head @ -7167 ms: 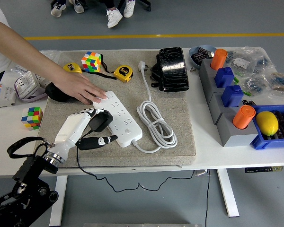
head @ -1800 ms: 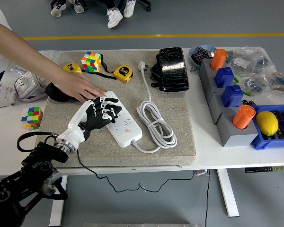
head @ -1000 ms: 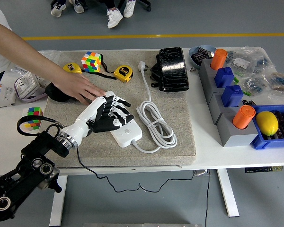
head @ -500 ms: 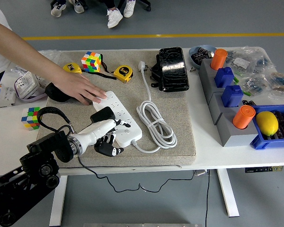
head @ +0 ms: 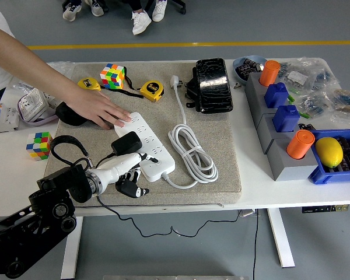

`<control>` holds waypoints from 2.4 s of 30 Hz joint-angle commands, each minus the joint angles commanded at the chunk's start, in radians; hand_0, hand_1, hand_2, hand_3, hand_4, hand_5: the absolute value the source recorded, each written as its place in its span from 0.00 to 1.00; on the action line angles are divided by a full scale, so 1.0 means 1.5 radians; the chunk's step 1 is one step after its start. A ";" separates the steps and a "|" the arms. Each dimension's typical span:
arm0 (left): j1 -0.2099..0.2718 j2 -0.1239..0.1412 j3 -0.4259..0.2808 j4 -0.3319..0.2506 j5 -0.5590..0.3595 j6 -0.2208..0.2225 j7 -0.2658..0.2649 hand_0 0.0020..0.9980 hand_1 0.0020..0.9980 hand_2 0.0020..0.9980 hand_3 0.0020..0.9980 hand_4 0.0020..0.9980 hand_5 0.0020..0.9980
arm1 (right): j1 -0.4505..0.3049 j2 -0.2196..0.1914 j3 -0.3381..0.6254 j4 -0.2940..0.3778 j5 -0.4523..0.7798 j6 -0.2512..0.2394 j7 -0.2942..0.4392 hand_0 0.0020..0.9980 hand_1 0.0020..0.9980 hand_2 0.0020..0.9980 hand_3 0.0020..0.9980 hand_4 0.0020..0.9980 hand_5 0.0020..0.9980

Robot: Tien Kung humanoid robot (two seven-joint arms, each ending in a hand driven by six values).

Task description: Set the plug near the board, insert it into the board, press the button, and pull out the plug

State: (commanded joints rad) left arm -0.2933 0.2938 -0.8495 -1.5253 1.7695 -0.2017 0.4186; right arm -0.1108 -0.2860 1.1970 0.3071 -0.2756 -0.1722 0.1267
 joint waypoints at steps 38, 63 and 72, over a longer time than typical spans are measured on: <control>-0.022 -0.021 -0.060 0.188 0.106 0.309 -0.263 0.58 0.67 0.65 0.66 1.00 0.35 | -0.001 0.001 0.002 0.001 -0.001 0.000 0.001 0.55 0.61 0.55 0.51 0.85 0.37; -0.037 -0.041 -0.054 0.245 0.113 0.290 -0.199 0.27 0.30 0.39 0.53 0.85 0.28 | 0.000 0.001 0.002 0.002 -0.001 -0.001 0.002 0.55 0.61 0.55 0.51 0.85 0.37; -0.037 -0.043 -0.048 0.249 0.131 0.298 -0.199 0.23 0.24 0.30 0.48 0.80 0.21 | -0.001 0.001 0.000 0.002 -0.001 -0.001 0.002 0.55 0.61 0.54 0.51 0.85 0.37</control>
State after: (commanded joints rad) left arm -0.3490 0.2287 -0.9216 -1.1519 1.9662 0.2450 0.1204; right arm -0.1117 -0.2845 1.1977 0.3104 -0.2768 -0.1730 0.1292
